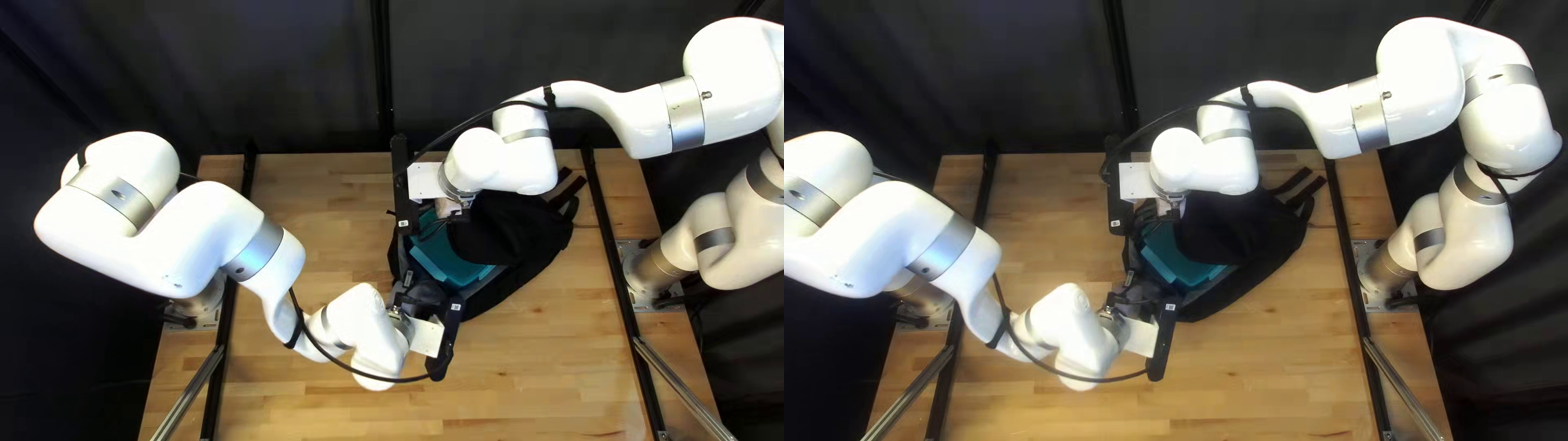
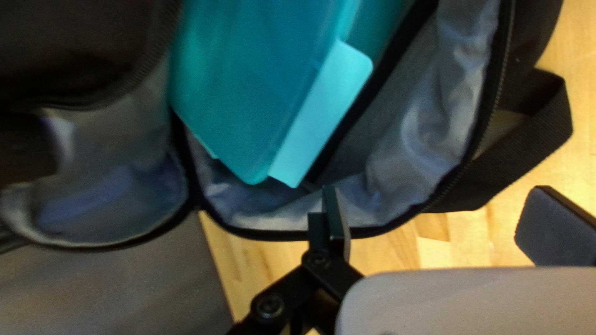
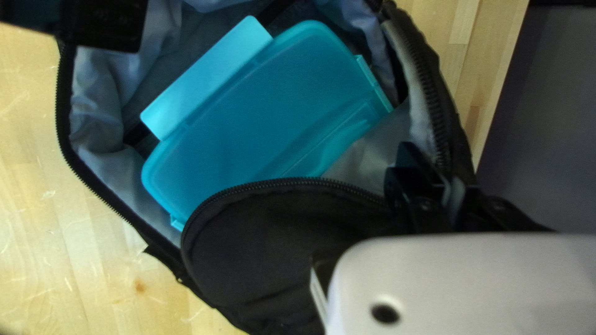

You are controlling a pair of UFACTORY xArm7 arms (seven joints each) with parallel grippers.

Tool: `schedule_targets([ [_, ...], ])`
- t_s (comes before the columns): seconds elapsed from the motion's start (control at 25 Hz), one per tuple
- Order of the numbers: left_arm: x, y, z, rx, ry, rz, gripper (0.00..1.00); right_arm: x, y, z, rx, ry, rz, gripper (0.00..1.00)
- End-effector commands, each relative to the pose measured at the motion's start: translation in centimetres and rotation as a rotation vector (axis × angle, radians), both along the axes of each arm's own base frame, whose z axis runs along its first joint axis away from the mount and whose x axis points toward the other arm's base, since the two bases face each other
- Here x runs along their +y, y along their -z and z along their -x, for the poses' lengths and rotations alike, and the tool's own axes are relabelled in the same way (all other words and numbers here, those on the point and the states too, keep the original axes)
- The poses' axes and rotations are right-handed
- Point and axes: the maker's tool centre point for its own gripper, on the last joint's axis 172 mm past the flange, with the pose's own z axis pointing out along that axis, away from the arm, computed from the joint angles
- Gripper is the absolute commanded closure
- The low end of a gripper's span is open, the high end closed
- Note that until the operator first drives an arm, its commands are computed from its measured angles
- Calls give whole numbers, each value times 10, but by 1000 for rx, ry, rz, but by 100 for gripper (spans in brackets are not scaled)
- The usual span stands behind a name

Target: Remove a lunch box from a kids backpack

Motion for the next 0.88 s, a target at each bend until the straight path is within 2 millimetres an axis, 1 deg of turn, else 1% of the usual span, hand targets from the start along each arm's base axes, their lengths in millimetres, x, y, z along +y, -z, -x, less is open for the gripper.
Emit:
schedule_targets([
  [0.04, 3, -15, -8, -18, 20, -50, 0, 0, -1, -1, -1, 0, 0, 100],
  [0.2, 5, -14, -20, -29, 34, -84, 0, 1, -1, 0, 0, 0, 0, 100],
  [0.36, 17, -13, -31, -36, 36, -113, 0, 1, -1, 1, 2, 0, 0, 100],
  [0.48, 22, -12, -35, -39, 36, -125, 0, 1, 0, 1, 3, 1, 0, 100],
  [0.6, 35, -2, -37, -28, 24, -127, 0, 1, -1, 1, 5, 1, -1, 100],
  [0.64, 42, 3, -37, -27, 19, -124, 0, 1, -1, 1, 6, 0, -1, 100],
  [0.72, 47, 6, -38, -27, 13, -120, 0, 1, 0, 1, 7, 0, 0, 100],
  [0.88, 49, 4, -41, -28, 12, -121, 0, 1, 2, 2, 11, -3, -1, 100],
])
